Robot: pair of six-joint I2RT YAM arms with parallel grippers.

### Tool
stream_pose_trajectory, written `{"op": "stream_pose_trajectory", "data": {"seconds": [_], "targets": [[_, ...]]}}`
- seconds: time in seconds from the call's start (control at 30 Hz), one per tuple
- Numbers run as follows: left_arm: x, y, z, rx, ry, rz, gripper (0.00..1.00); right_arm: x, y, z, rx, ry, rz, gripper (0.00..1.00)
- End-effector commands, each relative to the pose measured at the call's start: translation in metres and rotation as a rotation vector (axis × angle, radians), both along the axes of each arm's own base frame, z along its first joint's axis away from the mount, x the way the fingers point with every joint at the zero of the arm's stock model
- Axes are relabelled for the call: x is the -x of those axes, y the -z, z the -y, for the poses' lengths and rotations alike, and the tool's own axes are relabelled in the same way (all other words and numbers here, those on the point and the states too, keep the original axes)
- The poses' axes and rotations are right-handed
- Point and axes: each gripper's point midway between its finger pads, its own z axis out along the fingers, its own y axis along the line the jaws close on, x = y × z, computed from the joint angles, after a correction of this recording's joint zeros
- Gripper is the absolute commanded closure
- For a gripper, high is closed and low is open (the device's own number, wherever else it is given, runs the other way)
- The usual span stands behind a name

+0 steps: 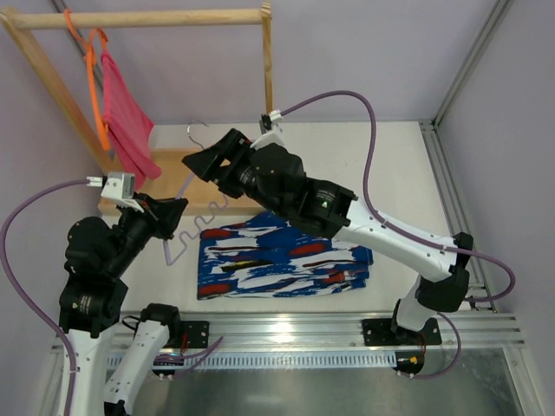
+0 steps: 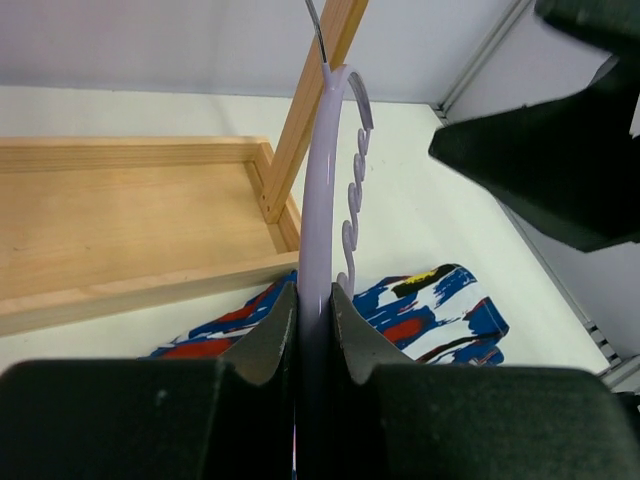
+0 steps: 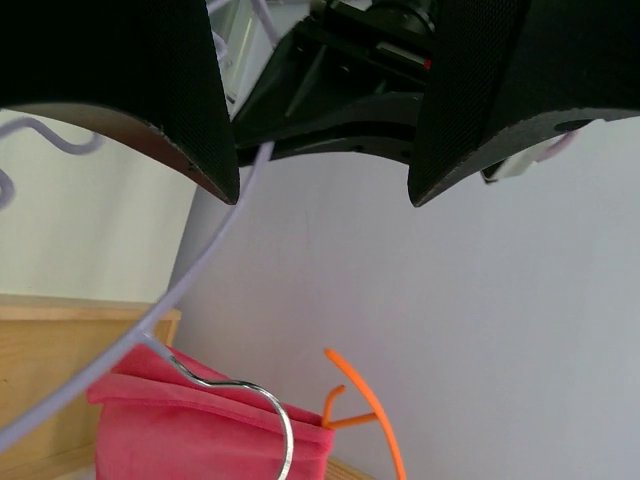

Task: Place the trousers on the hanger
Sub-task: Pass the hanger from the left arm to the right

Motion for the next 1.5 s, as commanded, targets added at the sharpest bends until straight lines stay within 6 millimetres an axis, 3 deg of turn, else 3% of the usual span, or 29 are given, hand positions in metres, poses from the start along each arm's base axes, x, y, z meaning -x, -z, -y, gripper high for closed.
{"op": "stream_pose_trajectory", "data": {"seconds": [0.0,0.07,0.27,0.43,0.53,0.63,0.87,0.9,0.93,1.0,1.07,1.1,1.13,1.2,1.23,1.27,1.3,1.33,1.37,1.4,1.43,1.47], "targets": [[-0.001,-0.028,0.007,0.053,0.035,0.107,1.00,-0.014,-0.007,-0.009,0.018,0.051,-0.004,0.29],[-0.002,-0.028,0.009,0.053,0.041,0.104,1.00,-0.016,-0.009,-0.013,0.021,0.045,-0.016,0.29],[-0.001,-0.027,0.004,0.040,0.017,0.103,1.00,-0.022,0.015,-0.015,0.067,0.085,-0.076,0.29],[-0.002,-0.026,0.002,0.028,0.008,0.103,1.00,-0.025,0.018,-0.007,0.053,0.119,-0.086,0.29],[0.000,-0.032,0.008,0.046,0.045,0.122,1.00,-0.029,0.019,-0.014,0.042,0.121,-0.078,0.29],[0.003,-0.036,0.016,0.073,0.088,0.131,0.99,-0.034,0.020,-0.024,0.023,0.110,-0.070,0.34],[0.010,-0.037,0.026,0.086,0.159,0.147,1.00,-0.044,0.035,-0.034,0.032,0.068,-0.069,0.61],[0.012,-0.038,0.028,0.094,0.169,0.150,0.99,-0.043,0.030,-0.027,0.022,0.067,-0.063,0.74],[0.013,-0.040,0.031,0.098,0.189,0.156,1.00,-0.040,0.042,-0.027,0.029,0.061,-0.067,0.79],[0.013,-0.038,0.035,0.114,0.213,0.145,0.97,-0.034,0.044,-0.021,0.010,0.033,-0.063,0.95],[0.014,-0.039,0.041,0.133,0.253,0.140,0.85,-0.022,0.044,-0.006,-0.012,-0.001,-0.039,0.96],[0.015,-0.039,0.044,0.142,0.268,0.136,0.70,-0.013,0.044,-0.002,-0.011,-0.038,-0.027,0.96],[0.015,-0.040,0.047,0.171,0.282,0.120,0.63,-0.003,0.043,0.016,-0.008,-0.058,0.007,0.96],[0.018,-0.045,0.052,0.197,0.323,0.118,0.51,0.012,0.051,0.033,0.004,-0.103,0.028,0.96],[0.020,-0.048,0.055,0.221,0.339,0.115,0.48,0.019,0.079,0.044,0.045,-0.122,0.038,0.96],[0.022,-0.055,0.058,0.234,0.362,0.136,0.43,0.032,0.065,0.061,0.008,-0.146,0.079,0.96],[0.021,-0.055,0.059,0.248,0.368,0.134,0.41,0.043,0.097,0.069,0.064,-0.189,0.056,0.96],[0.021,-0.057,0.060,0.270,0.375,0.125,0.38,0.050,0.106,0.078,0.084,-0.204,0.061,0.96],[0.017,-0.053,0.061,0.275,0.372,0.107,0.36,0.061,0.097,0.095,0.069,-0.224,0.108,0.96],[0.011,-0.048,0.060,0.277,0.356,0.078,0.36,0.067,0.106,0.104,0.087,-0.240,0.124,0.96],[0.004,-0.041,0.058,0.276,0.328,0.045,0.36,0.075,0.136,0.112,0.133,-0.274,0.105,0.96],[-0.004,-0.030,0.057,0.266,0.307,0.001,0.37,0.082,0.128,0.126,0.109,-0.288,0.151,0.96]]}}
